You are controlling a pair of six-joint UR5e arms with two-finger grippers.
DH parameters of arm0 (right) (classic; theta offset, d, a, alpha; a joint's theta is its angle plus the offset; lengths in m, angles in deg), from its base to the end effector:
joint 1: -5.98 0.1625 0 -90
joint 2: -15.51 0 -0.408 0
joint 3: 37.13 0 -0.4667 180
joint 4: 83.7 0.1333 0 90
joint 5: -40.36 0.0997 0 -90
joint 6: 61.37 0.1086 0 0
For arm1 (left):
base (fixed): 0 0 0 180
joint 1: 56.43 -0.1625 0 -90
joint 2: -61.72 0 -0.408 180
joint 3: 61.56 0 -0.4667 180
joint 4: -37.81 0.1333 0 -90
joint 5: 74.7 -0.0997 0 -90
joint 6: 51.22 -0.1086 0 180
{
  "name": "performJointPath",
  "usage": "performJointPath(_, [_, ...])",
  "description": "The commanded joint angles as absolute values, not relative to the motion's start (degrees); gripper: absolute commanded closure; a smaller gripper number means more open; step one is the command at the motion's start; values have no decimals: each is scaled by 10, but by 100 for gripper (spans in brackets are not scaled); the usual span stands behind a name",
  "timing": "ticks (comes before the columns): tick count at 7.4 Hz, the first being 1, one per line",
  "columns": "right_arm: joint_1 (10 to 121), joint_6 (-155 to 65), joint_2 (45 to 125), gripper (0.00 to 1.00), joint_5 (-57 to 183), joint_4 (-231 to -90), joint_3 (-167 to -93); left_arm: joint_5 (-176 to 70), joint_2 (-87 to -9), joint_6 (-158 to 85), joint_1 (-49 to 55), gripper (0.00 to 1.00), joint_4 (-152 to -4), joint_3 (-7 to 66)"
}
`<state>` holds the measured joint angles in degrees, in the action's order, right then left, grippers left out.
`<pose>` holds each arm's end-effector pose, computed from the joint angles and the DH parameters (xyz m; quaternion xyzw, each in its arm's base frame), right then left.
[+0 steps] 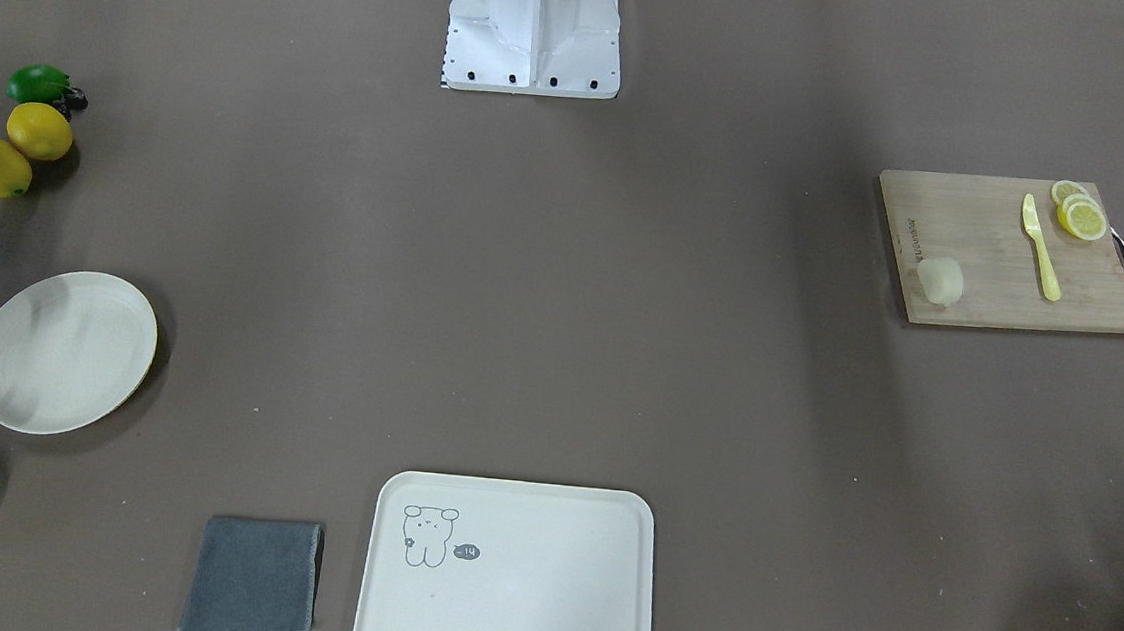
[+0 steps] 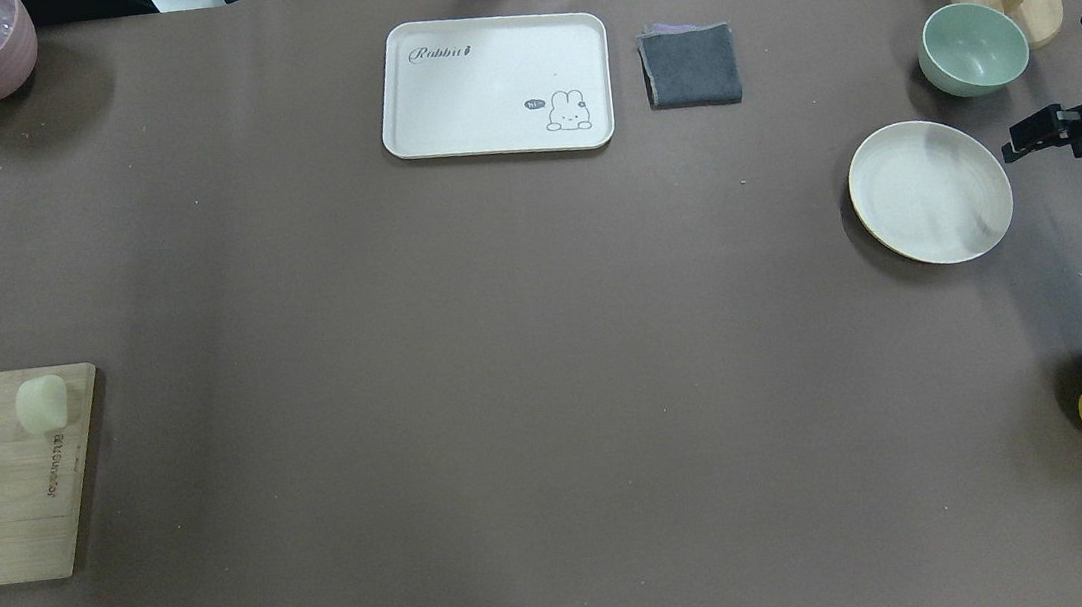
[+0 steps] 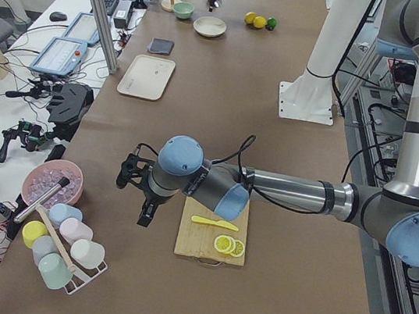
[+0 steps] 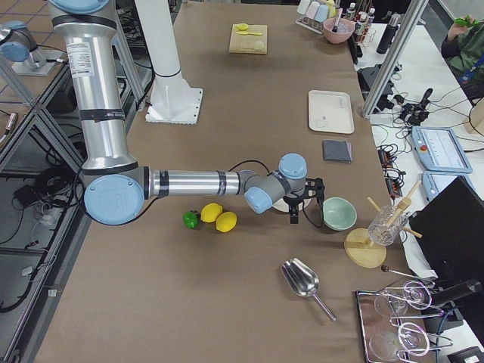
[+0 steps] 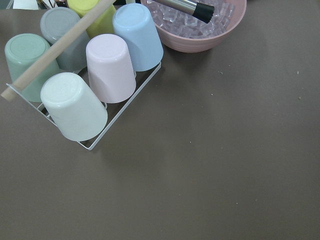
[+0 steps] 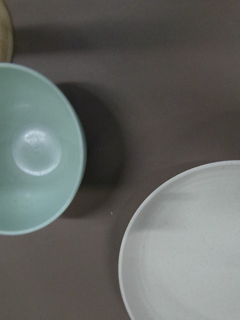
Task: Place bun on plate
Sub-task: 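Reach the right gripper to the rim of the white plate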
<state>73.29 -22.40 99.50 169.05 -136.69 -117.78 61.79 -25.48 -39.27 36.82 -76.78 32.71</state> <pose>-0.1860 -0.6144 0.6107 0.0722 -0.4123 0.0329 0.9076 -0.0867 -0.5650 0.5814 0.1774 0.3991 -0.0302 0.8991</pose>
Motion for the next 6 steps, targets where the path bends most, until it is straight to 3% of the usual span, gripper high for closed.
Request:
performJointPath(1, [721, -199, 1008, 0, 1690, -1365, -1183, 618, -257, -393, 368, 2, -767, 327])
performJointPath(6, [675, -145, 1002, 0, 1669, -1364, -1192, 618, -257, -393, 368, 2, -767, 327])
